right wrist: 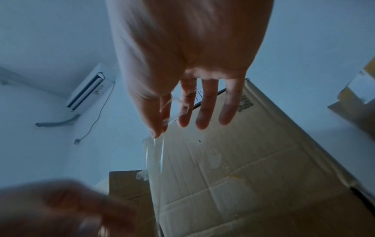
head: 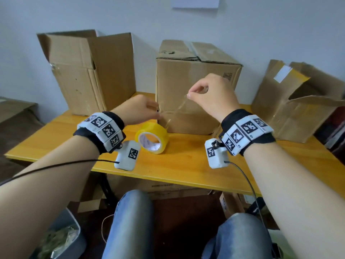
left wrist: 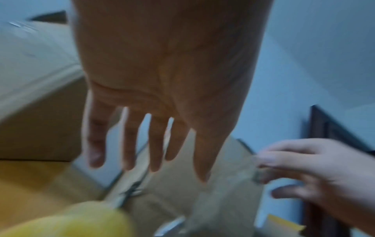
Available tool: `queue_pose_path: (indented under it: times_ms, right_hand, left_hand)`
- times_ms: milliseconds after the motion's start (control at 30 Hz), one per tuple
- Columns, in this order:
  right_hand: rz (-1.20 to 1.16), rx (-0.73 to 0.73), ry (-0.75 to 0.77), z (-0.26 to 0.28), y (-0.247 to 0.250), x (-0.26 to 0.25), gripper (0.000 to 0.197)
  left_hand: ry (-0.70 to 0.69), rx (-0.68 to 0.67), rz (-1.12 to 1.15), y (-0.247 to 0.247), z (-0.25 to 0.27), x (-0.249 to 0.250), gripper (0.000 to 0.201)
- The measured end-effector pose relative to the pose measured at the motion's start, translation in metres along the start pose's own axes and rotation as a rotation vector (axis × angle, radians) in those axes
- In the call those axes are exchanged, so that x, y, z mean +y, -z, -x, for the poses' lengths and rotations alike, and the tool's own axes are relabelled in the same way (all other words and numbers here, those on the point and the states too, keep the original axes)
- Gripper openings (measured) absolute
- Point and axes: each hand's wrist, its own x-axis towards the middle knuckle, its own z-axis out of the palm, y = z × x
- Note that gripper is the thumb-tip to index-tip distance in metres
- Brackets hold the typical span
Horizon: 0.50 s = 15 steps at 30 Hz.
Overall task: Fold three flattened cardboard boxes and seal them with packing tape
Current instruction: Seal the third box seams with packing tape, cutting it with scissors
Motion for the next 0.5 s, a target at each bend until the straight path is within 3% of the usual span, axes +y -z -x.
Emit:
queue_pose_path:
  times_ms: [133, 267, 400, 500]
  right_hand:
    - [0.004, -0.015, 0.01, -0.011, -0.003, -0.013, 0.009]
    - [-0.078, -0.025, 0.019, -0.02, -0.003, -0.023, 0.006]
    - [-0.268, -0.132, 0.046, -0.022, 0.003, -0.023, 0.077]
    - [-0.442, -0.134, 0.051, -0.021, 0.011, -0.018, 0.109]
  left_hand:
    - [-0.173, 0.118, 0.052, 0.011, 0.003, 0.044, 0.046]
    - [-0.216, 0.224, 0.002, 0.011, -0.001, 0.065, 0.015]
    - [-0.17, 0.276, 0.089, 0.013, -0.007, 0.06, 0.017]
    - [-0.155, 0.296, 0.222, 0.016, -0.01, 0.052, 0.018]
